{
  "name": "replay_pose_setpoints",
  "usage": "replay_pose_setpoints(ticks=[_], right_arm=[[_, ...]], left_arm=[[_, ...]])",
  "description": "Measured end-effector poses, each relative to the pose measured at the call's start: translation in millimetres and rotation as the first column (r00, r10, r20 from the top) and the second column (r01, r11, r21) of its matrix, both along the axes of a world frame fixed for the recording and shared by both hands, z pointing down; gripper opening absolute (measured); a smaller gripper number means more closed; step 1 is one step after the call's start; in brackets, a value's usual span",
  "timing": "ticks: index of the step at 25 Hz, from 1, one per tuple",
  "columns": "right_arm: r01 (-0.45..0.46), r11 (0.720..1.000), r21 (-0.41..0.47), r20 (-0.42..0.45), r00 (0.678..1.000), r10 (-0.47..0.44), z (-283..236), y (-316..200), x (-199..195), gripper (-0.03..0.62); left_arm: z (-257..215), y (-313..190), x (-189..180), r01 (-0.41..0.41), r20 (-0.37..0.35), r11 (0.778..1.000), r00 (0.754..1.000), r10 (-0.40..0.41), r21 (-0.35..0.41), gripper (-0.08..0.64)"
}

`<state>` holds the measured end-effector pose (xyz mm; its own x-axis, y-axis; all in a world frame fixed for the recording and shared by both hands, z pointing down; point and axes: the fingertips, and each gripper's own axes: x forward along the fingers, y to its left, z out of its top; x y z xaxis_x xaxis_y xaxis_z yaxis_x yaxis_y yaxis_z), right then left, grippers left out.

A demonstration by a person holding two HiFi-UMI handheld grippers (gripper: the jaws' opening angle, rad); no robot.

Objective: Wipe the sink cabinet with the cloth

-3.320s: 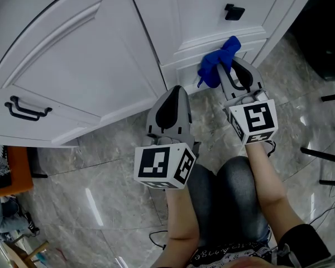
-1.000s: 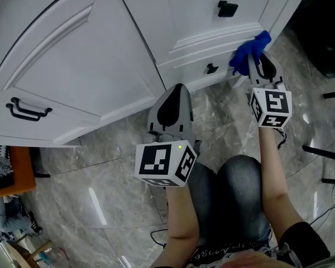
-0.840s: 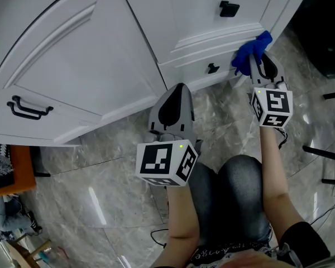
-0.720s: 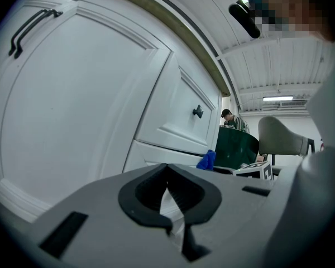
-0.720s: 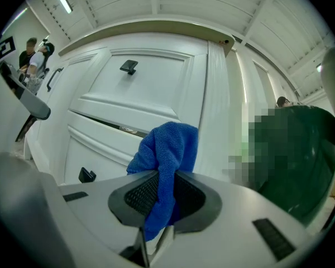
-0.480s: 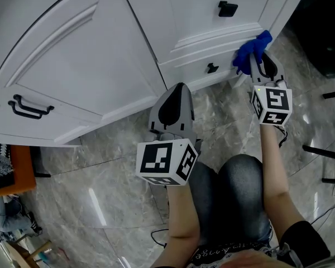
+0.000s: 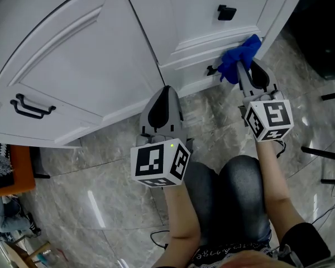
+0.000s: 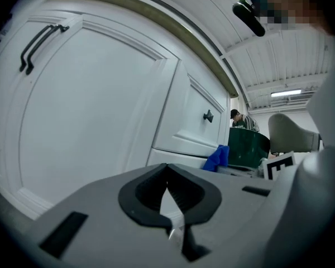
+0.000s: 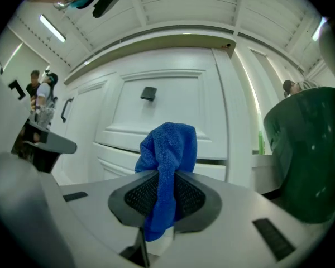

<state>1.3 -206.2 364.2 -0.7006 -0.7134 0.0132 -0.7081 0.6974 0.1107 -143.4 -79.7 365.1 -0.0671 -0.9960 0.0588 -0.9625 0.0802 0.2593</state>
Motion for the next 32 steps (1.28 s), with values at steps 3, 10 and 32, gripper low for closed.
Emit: replay_pose_setpoints(ticks=[3, 10, 32], right_arm=[[0.137, 0.991, -0.001, 0.007, 0.99, -0.137, -5.6, 37.1, -36.8, 0.08], [0.373, 0.924, -0.08, -0.047, 0.925, -0.377, 23.3, 89.1, -102.7, 0.08], [0.413, 0.909, -0.059, -0.152, 0.896, -0.417, 63.0, 85.6, -145.0, 0.08]], left_arm=[[0.0, 4.5, -9.4, 0.034, 0.017, 0.999, 0.999, -0.034, -0.003, 0.005], [-2.4, 14.1, -22.2, 0.072, 0.027, 0.997, 0.997, -0.072, -0.001, 0.005], [3.6, 12.8, -21.2, 0.045, 0.054, 0.999, 0.998, -0.044, -0.026, 0.005]])
